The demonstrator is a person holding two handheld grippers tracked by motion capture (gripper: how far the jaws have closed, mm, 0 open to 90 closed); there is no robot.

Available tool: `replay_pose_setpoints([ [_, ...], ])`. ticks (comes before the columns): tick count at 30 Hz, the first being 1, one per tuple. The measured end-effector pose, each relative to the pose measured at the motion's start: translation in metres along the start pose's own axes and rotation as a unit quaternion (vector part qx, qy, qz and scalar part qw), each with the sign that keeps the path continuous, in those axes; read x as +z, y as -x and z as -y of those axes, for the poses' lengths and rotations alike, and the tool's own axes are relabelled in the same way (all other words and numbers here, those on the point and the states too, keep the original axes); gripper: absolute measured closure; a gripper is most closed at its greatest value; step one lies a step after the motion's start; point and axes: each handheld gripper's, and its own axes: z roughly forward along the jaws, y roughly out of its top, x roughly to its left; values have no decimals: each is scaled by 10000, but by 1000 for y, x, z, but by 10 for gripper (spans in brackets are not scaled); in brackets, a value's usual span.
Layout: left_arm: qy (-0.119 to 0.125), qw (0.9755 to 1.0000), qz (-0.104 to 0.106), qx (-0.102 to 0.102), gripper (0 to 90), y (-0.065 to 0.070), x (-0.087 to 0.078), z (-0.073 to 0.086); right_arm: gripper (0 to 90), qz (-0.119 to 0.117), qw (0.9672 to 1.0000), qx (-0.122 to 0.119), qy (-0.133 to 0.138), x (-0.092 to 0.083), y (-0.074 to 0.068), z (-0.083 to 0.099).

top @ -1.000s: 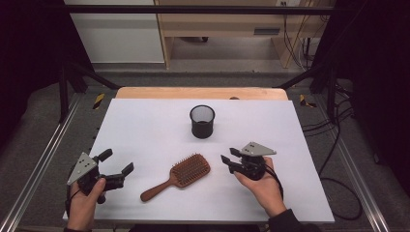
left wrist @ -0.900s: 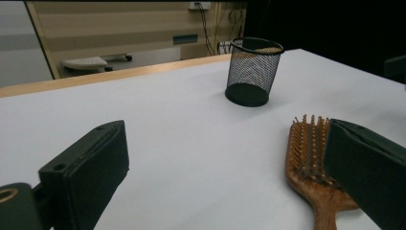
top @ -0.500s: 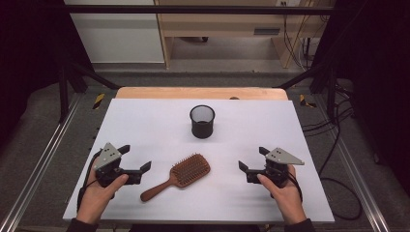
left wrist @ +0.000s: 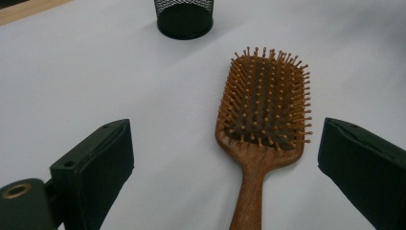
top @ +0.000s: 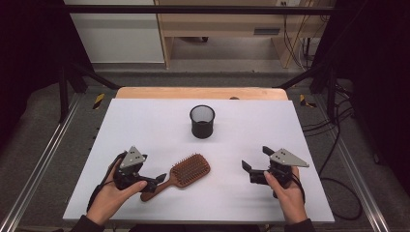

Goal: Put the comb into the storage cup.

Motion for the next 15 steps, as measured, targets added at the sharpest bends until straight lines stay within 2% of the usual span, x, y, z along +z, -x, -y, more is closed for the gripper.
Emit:
replay_pose_setpoints([
  [5,-239,9995,21,187,49,3,5,-6,55,84,9999,45,60,-4,2,0],
  [9,-416,9989,24,233,47,3,9,-8,54,109,9999,22,65,-5,2,0],
  [13,-551,9984,127,-23,47,4,12,-7,54,107,9999,32,65,-5,1,1],
  [15,-589,9981,187,-45,46,5,12,-7,54,114,9999,31,55,-4,1,2],
])
